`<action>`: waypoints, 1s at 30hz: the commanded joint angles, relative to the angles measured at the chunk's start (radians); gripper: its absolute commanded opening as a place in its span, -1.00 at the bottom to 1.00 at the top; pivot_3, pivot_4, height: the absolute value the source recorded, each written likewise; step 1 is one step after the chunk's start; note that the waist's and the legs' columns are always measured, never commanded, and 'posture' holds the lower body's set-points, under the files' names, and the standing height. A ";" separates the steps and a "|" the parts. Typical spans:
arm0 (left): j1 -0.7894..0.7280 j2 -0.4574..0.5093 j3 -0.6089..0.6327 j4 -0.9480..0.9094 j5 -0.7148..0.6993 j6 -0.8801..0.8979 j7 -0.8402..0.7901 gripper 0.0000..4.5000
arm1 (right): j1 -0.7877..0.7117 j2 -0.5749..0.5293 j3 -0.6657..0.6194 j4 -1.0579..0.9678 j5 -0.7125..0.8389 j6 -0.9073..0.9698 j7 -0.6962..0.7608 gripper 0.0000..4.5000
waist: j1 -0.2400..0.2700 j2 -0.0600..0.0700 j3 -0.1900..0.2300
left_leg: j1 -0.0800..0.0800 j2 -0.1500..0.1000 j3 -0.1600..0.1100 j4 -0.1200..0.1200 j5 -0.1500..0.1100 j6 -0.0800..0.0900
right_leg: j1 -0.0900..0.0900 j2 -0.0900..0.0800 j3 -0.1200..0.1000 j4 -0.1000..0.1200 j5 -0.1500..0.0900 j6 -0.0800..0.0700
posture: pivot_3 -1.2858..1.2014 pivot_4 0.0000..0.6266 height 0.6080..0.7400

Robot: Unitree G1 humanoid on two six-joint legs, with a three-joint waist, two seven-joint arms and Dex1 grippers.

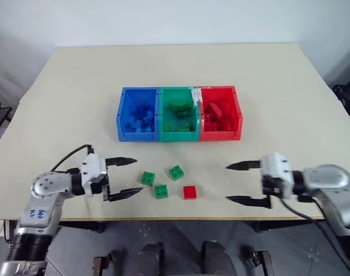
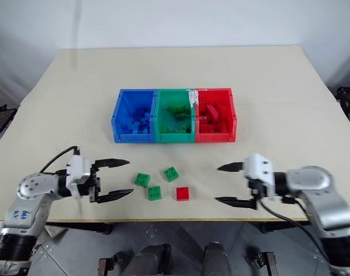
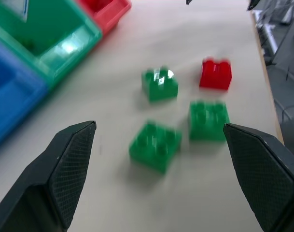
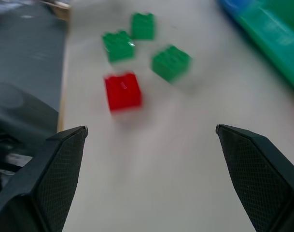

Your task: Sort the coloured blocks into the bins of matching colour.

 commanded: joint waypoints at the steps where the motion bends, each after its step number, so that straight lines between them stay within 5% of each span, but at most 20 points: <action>1: 0.084 0.036 0.062 -0.063 -0.012 -0.012 -0.007 1.00 | -0.103 0.045 0.126 -0.018 -0.065 0.092 -0.038 0.98 | 0.000 0.000 0.000 | 0.000 0.000 0.000 0.000 0.000 0.000 | 0.000 0.000 0.000 0.000 0.000 0.000 | 0.03 -0.52 1.00; 4: 0.161 0.045 0.108 -0.098 -0.023 -0.014 0.007 1.00 | -0.171 0.080 0.230 -0.015 -0.115 0.130 -0.034 0.98 | -0.001 0.000 0.000 | 0.000 0.000 0.000 0.000 -0.001 0.000 | -0.001 0.000 0.000 0.000 0.000 0.000 | 0.03 -0.52 1.00; 7: 0.206 0.039 0.130 -0.134 -0.022 -0.006 0.029 1.00 | -0.205 0.109 0.281 -0.011 -0.143 0.149 -0.046 0.70 | 0.011 0.000 0.000 | 0.000 0.000 -0.001 -0.001 -0.001 0.000 | -0.001 0.000 -0.001 0.000 0.000 0.000 | 0.03 -0.52 1.00; 14: 0.238 0.035 0.139 -0.186 -0.025 0.015 0.064 1.00 | -0.203 0.113 0.316 -0.012 -0.177 0.136 -0.043 -0.36 | 0.022 0.000 0.000 | 0.000 0.000 -0.001 0.000 -0.001 0.000 | 0.000 0.000 -0.001 0.000 0.000 -0.001 | 0.03 -0.52 1.00; 19: 0.224 0.038 0.138 -0.194 -0.027 0.023 0.071 1.00 | -0.208 0.087 0.251 -0.009 -0.160 0.128 -0.051 -0.35 | 0.022 0.000 0.000 | 0.000 0.000 -0.001 0.000 -0.002 0.000 | -0.001 0.000 -0.001 0.000 0.000 -0.001 | 0.03 -0.52 1.00; 23: 0.171 0.019 0.124 -0.210 -0.050 0.057 0.104 1.00 | -0.253 0.124 0.061 0.042 -0.031 0.167 -0.096 -0.35 | 0.022 -0.001 0.000 | 0.000 0.001 0.000 -0.001 -0.002 -0.001 | 0.000 0.001 -0.001 -0.001 0.000 -0.001 | 0.03 -0.52 1.00; 30: 0.062 -0.047 0.110 -0.246 -0.094 0.144 0.204 1.00 | -0.497 0.187 -0.109 0.497 -0.136 -0.034 -0.351 -0.35 | 0.018 -0.001 0.000 | 0.001 0.001 0.000 -0.001 -0.002 -0.001 | -0.001 0.001 -0.001 0.001 0.000 -0.001 | 0.03 -0.52 1.00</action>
